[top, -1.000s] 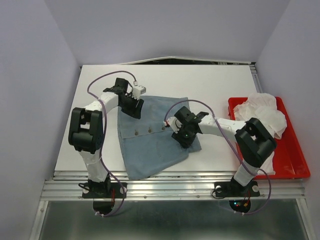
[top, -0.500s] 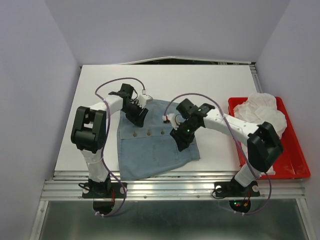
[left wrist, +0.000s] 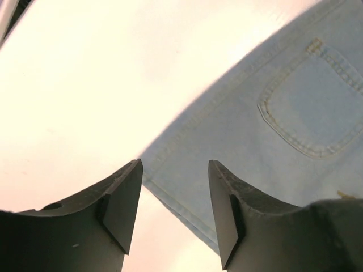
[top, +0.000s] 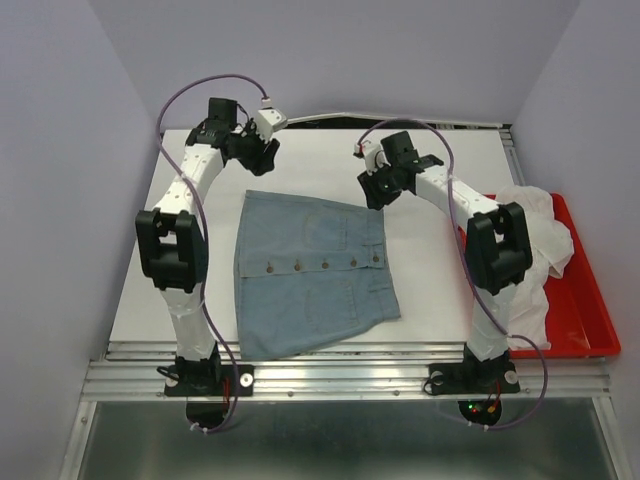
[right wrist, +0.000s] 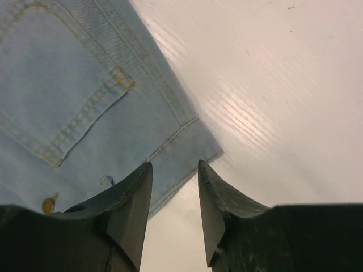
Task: Fold and stack the skirts
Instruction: Flatten the skirt out, then fold the skirt
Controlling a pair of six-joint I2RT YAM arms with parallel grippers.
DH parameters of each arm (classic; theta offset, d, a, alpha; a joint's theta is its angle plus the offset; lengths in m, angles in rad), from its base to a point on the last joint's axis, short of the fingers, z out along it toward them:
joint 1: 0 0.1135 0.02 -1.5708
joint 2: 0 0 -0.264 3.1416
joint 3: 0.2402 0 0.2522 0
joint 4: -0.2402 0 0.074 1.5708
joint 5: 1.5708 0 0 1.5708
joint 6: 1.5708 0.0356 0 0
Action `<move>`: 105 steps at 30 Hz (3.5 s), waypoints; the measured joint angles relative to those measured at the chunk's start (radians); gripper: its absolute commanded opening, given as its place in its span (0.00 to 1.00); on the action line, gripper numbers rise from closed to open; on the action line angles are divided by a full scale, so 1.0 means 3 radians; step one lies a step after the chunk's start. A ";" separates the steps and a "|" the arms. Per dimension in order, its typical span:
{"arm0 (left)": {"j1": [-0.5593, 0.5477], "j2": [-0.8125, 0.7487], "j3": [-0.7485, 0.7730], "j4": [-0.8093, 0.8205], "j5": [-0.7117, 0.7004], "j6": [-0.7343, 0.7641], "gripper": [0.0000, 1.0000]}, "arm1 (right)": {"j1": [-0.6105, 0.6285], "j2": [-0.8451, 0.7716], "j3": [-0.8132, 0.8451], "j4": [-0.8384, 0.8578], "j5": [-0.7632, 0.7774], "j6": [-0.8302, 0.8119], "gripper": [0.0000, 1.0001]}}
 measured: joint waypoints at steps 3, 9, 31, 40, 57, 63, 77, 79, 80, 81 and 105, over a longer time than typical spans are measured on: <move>0.0017 0.0371 0.0432 0.0051 0.0025 0.0114 0.58 | -0.0019 0.0277 0.0028 0.0097 0.0060 -0.0045 0.47; 0.0128 0.1029 0.0607 0.0014 0.0037 0.0416 0.57 | -0.0092 0.0591 0.0029 0.0207 0.0130 -0.0144 0.48; 0.0220 0.1567 0.0930 -0.0474 -0.0043 0.1320 0.55 | -0.0128 0.0773 0.0085 0.0383 0.0109 -0.0448 0.43; 0.0230 0.1593 0.1006 -0.0665 -0.0018 0.1408 0.00 | -0.0128 0.0787 0.0086 0.0388 0.0056 -0.0558 0.01; 0.0251 0.1294 0.0904 -0.0462 0.0120 0.1123 0.00 | -0.0299 0.0655 0.0088 0.0354 -0.0041 -0.0504 0.01; 0.0251 0.0848 0.0734 -0.0309 0.0179 0.1041 0.00 | -0.0319 0.0309 0.0025 0.0422 0.0047 -0.0493 0.01; 0.0178 -0.0857 -0.1411 0.0015 0.0256 0.1122 0.00 | -0.0319 -0.0936 -0.1303 0.0704 -0.0167 -0.0713 0.15; 0.0148 -0.1177 -0.1775 0.0060 0.0273 0.1127 0.00 | -0.0319 -0.1169 -0.1569 0.0716 -0.0258 -0.0796 0.41; 0.0121 -0.1305 -0.1905 0.0053 0.0266 0.1137 0.00 | -0.0319 -0.1301 -0.1694 0.0721 -0.0299 -0.0842 0.57; 0.0070 -0.1508 -0.2085 0.0053 0.0245 0.1150 0.02 | -0.0319 -0.1474 -0.1844 0.0707 -0.0322 -0.0918 0.77; -0.0554 -0.2174 -0.3208 0.0291 -0.0309 0.1034 0.43 | 0.0512 -0.1794 -0.2528 0.0651 0.0191 -0.1724 0.63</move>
